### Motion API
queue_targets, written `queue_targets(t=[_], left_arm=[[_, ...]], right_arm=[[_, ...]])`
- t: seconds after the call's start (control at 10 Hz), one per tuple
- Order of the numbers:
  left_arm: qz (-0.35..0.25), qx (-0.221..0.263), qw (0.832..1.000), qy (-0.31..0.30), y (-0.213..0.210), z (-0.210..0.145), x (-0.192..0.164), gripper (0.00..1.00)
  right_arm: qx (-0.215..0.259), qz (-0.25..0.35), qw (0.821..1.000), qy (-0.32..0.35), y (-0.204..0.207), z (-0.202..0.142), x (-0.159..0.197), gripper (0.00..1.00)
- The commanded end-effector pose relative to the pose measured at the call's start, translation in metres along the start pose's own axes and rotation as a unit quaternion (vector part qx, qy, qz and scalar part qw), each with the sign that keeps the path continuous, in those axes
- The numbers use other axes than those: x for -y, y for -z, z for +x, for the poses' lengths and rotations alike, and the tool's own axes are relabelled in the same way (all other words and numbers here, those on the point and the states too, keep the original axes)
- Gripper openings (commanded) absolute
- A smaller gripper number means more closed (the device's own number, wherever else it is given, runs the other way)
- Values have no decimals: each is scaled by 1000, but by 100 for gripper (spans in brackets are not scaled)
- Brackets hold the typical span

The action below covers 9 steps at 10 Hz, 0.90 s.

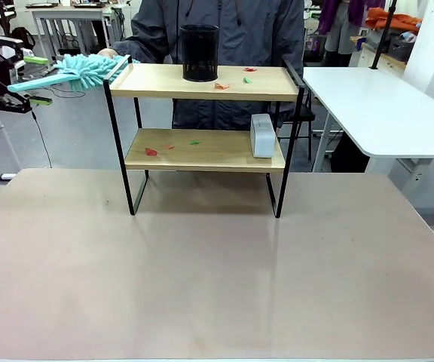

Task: Clean the shelf.
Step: Pick up the Duster from the human.

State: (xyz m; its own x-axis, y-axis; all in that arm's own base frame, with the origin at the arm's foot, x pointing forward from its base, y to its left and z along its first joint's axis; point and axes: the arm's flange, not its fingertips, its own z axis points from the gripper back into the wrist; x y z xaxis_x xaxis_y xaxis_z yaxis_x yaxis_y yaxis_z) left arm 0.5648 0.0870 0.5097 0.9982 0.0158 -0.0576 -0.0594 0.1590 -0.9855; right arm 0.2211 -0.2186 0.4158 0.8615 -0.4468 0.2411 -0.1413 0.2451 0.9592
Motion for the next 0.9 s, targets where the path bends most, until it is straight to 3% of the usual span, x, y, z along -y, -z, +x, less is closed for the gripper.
queue_targets(t=[0.0, 0.2, 0.3, 0.4, 0.8], left_arm=[[-12, -2, 1000, 13, 2, -2, 1, 0], [-12, 1, 1000, 13, 1, 0, 1, 0], [-13, 1, 1000, 13, 2, 0, 0, 5], [-19, -4, 1000, 13, 2, -1, 0, 0], [-24, -9, 1000, 14, 4, -1, -1, 0]], right_arm=[[-3, 2, 1000, -14, -2, 0, -1, 100], [-3, 2, 1000, -14, -2, 0, -1, 100], [-3, 2, 1000, -14, -2, 0, -1, 100], [-3, 2, 1000, -14, -2, 0, -1, 100], [-3, 2, 1000, -14, -2, 0, -1, 100]])
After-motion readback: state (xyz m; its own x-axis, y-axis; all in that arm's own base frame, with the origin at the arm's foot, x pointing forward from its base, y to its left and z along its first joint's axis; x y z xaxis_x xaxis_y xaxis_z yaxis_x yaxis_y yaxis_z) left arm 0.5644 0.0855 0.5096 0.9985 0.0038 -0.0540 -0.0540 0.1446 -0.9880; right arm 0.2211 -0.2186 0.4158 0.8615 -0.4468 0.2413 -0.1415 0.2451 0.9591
